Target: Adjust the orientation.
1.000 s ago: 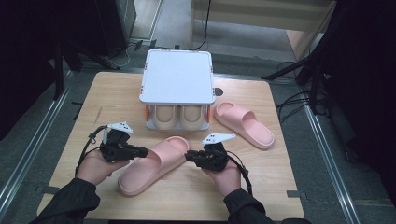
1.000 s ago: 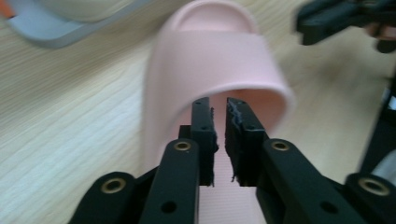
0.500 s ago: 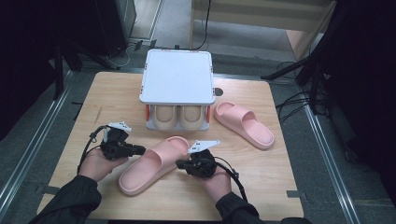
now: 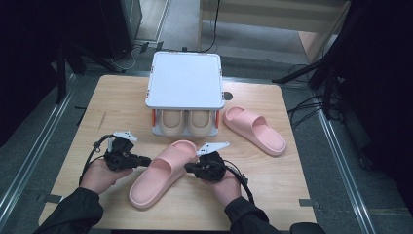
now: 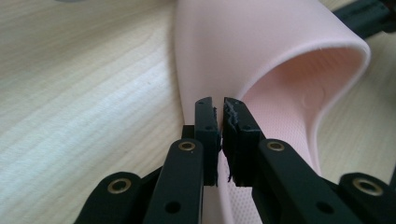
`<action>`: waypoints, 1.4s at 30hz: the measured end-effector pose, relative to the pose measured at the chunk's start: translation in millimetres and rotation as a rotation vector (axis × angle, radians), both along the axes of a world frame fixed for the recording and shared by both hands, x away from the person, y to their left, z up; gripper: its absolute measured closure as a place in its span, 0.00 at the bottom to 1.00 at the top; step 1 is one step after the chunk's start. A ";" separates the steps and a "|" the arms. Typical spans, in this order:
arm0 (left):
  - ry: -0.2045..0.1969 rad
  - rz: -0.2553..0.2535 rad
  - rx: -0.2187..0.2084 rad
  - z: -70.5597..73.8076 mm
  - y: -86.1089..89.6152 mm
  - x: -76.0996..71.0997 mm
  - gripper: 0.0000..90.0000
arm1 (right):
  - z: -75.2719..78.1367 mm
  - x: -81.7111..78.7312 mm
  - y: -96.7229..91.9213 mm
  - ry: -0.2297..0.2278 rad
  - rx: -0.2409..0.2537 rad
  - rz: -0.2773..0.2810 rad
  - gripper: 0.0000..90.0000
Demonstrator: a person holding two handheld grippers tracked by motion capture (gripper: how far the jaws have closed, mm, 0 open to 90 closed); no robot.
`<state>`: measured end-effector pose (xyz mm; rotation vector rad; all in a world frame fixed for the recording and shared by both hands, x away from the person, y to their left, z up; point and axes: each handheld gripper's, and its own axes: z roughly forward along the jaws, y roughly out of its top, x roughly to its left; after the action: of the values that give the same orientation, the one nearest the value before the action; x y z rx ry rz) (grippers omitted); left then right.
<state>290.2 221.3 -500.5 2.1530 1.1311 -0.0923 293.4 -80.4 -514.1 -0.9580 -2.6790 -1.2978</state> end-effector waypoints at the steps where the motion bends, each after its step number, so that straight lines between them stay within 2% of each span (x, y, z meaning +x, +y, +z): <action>1: 0.000 0.000 -0.004 -0.3 -0.6 -1.2 0.93 | 0.5 1.3 -0.4 0.003 -0.003 -0.007 0.96; 3: 0.009 -0.003 -0.011 -0.6 -2.1 -5.3 0.93 | 0.9 4.0 -0.7 0.005 -0.006 -0.013 0.97; 10: 0.007 -0.035 0.014 1.4 -9.3 -17.3 0.93 | 2.6 10.0 1.6 -0.007 -0.019 -0.027 0.97; 12: 0.011 -0.039 0.002 1.8 -11.5 -19.0 0.92 | 3.6 12.6 2.7 -0.008 -0.026 -0.030 0.97; 16: 0.011 -0.053 0.009 1.3 -16.0 -20.6 0.92 | 3.9 16.5 4.2 -0.012 -0.027 -0.027 0.97; 22: -0.004 -0.026 -0.014 5.4 -9.3 -17.7 0.87 | 3.4 17.2 3.0 -0.009 -0.026 -0.028 0.94; 31: -0.020 0.014 -0.026 13.3 0.5 -11.5 0.75 | 9.0 20.5 -9.2 -0.011 0.019 -0.029 0.78; 35: -0.002 0.026 -0.022 12.5 2.3 -4.6 0.66 | 11.2 21.7 -18.3 -0.010 0.026 -0.040 0.74; 42: -0.002 0.019 -0.025 11.6 2.5 7.9 0.59 | 17.3 23.6 -41.0 -0.031 0.051 -0.074 0.71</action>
<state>298.1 223.8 -488.9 2.1196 1.1438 -0.0951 317.0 -121.4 -496.9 -1.0486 -2.6425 -1.3989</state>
